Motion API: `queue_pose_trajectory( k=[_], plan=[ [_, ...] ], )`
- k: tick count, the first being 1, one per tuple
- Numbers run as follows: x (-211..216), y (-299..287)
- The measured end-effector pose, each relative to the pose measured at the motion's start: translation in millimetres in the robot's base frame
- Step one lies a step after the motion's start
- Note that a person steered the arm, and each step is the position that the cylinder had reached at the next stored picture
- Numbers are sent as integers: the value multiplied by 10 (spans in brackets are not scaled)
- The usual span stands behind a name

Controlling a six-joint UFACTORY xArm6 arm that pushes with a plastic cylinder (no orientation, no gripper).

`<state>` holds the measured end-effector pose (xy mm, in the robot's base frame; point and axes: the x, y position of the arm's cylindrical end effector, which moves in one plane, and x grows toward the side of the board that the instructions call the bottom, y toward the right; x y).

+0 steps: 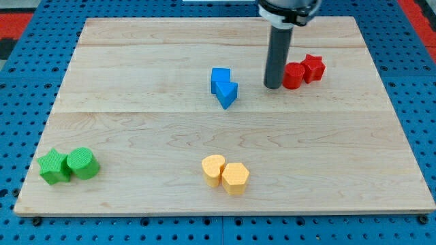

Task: Move the red blocks towards the top right of the board

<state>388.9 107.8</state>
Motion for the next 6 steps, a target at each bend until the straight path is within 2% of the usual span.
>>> queue_pose_trajectory(
  k=[1, 2, 4, 5, 6],
  plan=[
    [252, 377],
    [316, -38],
    [-3, -15],
    [-1, 497],
    [209, 759]
  ],
)
